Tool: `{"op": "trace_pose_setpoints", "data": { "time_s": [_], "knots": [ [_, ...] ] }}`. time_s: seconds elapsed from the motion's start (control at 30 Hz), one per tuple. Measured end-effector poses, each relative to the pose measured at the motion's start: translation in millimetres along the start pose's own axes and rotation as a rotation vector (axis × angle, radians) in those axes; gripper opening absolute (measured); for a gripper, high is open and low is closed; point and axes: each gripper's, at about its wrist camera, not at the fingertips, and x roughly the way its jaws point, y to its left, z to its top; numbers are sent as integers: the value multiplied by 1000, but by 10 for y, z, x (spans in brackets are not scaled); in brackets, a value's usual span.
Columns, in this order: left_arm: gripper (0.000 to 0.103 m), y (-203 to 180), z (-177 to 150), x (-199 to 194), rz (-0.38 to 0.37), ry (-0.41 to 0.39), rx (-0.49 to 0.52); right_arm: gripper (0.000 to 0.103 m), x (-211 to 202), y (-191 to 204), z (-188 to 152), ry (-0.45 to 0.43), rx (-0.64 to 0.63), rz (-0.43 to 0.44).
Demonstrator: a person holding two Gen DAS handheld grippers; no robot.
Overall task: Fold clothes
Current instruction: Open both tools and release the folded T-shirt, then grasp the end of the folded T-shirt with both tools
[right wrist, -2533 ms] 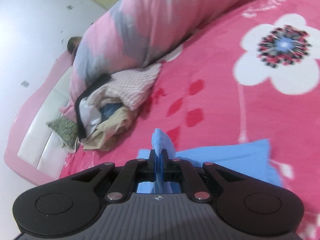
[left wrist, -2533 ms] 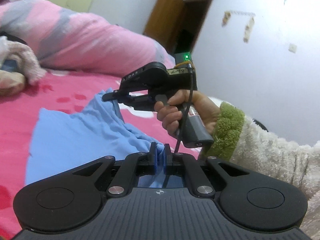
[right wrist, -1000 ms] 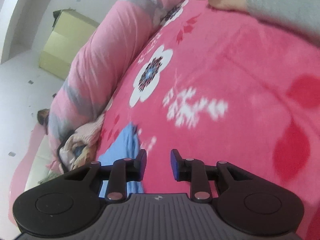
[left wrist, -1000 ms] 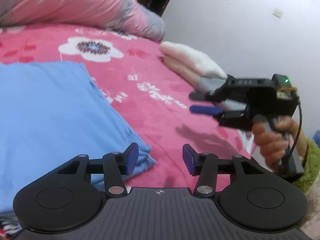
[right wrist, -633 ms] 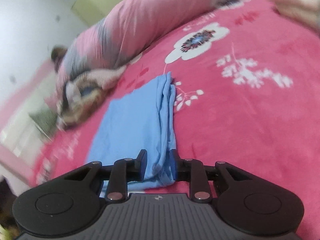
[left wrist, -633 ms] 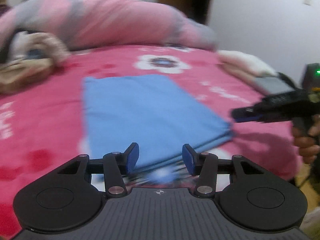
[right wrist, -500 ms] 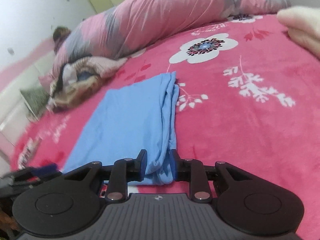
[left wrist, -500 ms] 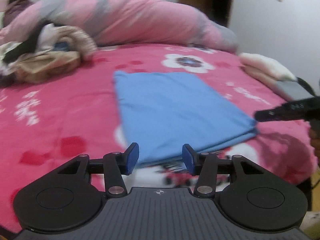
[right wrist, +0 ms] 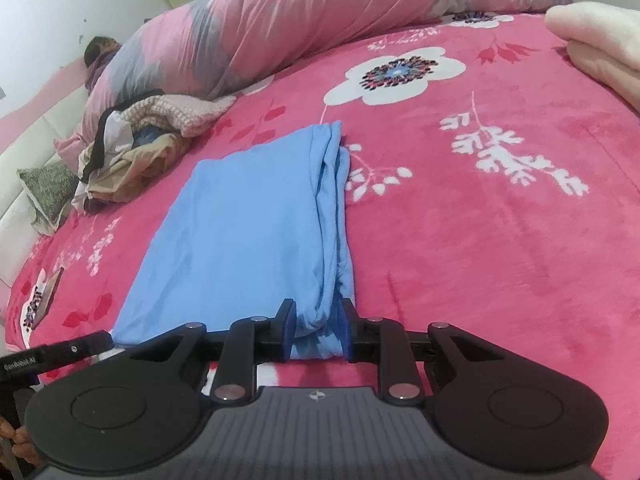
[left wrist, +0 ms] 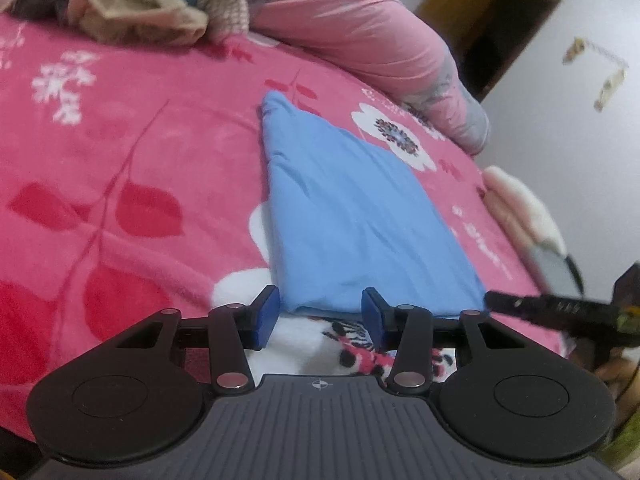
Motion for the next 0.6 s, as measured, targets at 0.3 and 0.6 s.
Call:
{"op": "trace_pose_setpoints", "data": {
  "time_s": [0.3,0.6],
  "knots": [
    [33,239,60,129,-92,46,-205,4,-143,-31,5,-31,77,61],
    [33,285,54,135,-104,56,-227,4,-117,-175,-102,13,172,88]
  ]
}}
